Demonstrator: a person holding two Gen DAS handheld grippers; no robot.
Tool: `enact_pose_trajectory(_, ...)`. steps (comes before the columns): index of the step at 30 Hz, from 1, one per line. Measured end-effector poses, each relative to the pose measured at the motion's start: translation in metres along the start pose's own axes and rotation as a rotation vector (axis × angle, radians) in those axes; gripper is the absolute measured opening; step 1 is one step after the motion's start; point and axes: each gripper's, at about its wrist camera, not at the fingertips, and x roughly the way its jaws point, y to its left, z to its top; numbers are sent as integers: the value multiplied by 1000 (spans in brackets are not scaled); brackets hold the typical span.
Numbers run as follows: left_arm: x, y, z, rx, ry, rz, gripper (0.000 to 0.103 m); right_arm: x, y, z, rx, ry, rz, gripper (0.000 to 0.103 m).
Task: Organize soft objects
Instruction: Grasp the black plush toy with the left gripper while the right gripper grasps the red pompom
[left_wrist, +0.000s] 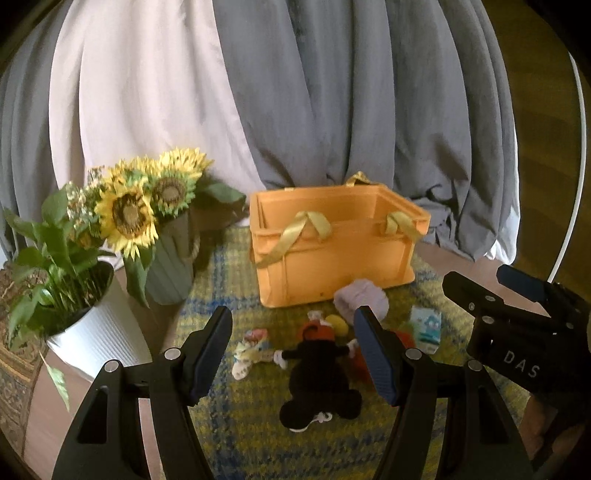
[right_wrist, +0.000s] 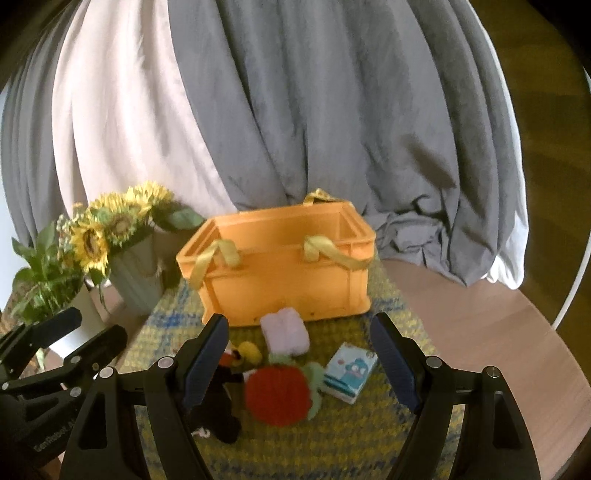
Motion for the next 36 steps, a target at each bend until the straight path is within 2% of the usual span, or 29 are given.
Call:
enact_pose_trajectory(7,21,-4,-21,13,49,8,67,22,-2,-18,-17,66,11,79)
enact_pose_trajectory(15,53,-5,-48,4,134,-34,67,49,-6,-33,-23,131,42,79)
enact_pose_trajectory(26,83,-13,-64,24,151,-76,67,86,-3,-52,-30,219,90,78)
enact_pose_trajectory(36,107,-22,-71,63,159,-84,66,113,-1,-63,-51,270,125,66)
